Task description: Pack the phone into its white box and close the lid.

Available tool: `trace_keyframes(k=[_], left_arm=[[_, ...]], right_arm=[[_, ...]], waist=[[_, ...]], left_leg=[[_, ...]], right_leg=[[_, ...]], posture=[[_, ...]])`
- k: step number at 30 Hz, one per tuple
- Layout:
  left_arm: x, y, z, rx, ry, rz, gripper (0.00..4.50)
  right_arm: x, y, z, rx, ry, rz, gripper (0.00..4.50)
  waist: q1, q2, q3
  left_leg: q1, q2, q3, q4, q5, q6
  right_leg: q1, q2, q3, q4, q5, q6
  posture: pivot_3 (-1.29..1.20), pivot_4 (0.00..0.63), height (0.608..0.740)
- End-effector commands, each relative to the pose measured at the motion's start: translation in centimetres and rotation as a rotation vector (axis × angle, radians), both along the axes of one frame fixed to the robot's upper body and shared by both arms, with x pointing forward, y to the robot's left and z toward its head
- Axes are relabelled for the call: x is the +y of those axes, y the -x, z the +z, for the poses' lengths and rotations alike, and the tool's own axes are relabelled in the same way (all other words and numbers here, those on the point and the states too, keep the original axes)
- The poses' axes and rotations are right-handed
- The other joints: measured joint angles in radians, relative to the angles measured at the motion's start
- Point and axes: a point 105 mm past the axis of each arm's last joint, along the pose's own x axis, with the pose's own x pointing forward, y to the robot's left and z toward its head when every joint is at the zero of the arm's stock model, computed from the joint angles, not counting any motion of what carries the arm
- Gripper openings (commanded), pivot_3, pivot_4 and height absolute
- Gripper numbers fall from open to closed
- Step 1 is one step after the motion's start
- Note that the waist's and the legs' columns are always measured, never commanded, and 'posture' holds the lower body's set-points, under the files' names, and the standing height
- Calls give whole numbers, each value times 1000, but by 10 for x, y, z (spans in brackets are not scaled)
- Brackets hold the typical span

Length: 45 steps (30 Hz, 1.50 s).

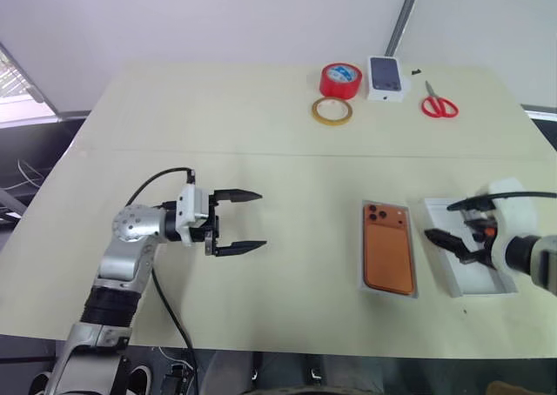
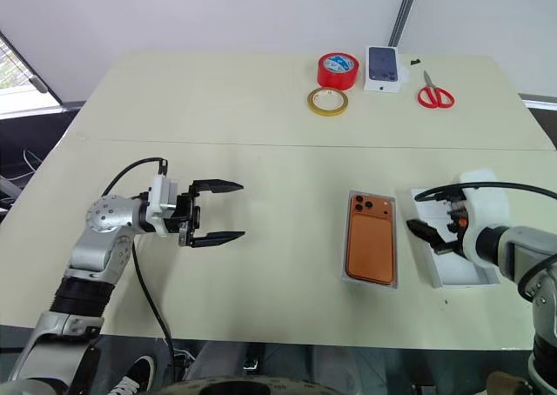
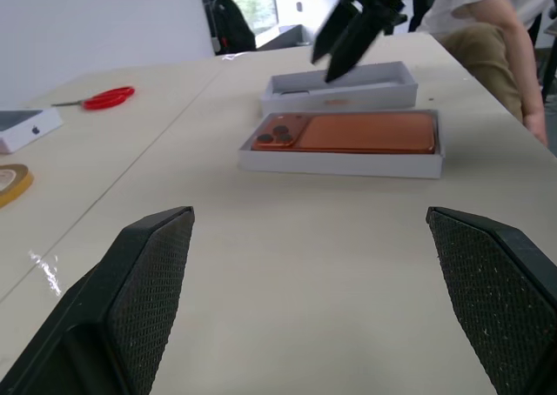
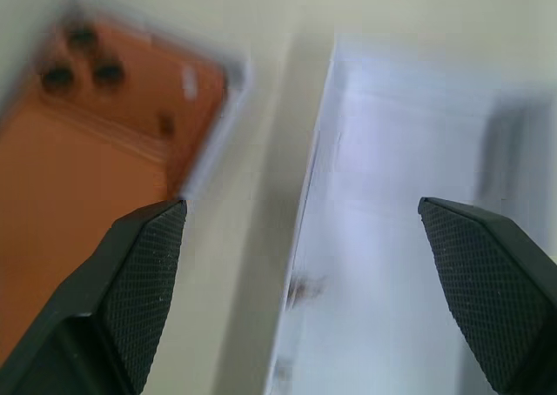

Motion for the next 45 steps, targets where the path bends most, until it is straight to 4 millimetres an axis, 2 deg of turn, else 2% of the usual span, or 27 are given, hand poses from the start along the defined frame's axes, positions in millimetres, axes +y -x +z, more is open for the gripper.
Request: trace_keyframes(k=[1,4,9,16,32,36,39,45], left_arm=[[-2,3,10,-45,6,-21,4500],[-4,3,12,-66,3,-32,4500],[-6,2,11,-90,-5,-37,4500],[-9,7,10,-97,-8,-68,4500],[-14,8,9,-91,7,-77,4500],[-14,8,9,-85,10,-66,4500],[-13,7,8,-80,13,-59,4500],[-18,8,8,-82,19,-69,4500]], right_arm=[[1,-5,11,12,7,37,4456],[8,-5,14,39,19,93,4456],[12,9,-5,111,8,107,4456],[14,-1,0,92,-2,100,4456],[9,-1,-17,162,37,47,4456],[-1,-13,-4,96,-15,-26,4456],[4,-14,2,91,-33,13,4456],[8,-6,-14,144,-1,19,4456]], waist=[[-4,0,0],[-9,0,0],[2,0,0],[-5,0,0],[-2,0,0],[-4,0,0],[-2,0,0],[0,0,0]], left_leg=[[0,0,0,0,0,0],[1,0,0,0,0,0],[0,0,0,-1,0,0],[1,0,0,0,0,0],[1,0,0,-1,0,0],[0,0,0,-1,0,0],[0,0,0,-1,0,0],[0,0,0,-1,0,0]], right_leg=[[0,0,0,0,0,0],[0,0,0,1,0,0],[0,0,0,0,0,0],[0,0,0,0,0,0],[0,0,0,0,0,0],[0,0,0,0,0,0],[0,0,0,0,0,0],[0,0,0,0,0,0]], posture=[[0,150,740],[0,150,740],[0,150,740],[0,150,740],[0,150,740],[0,150,740],[0,150,740],[0,150,740]])
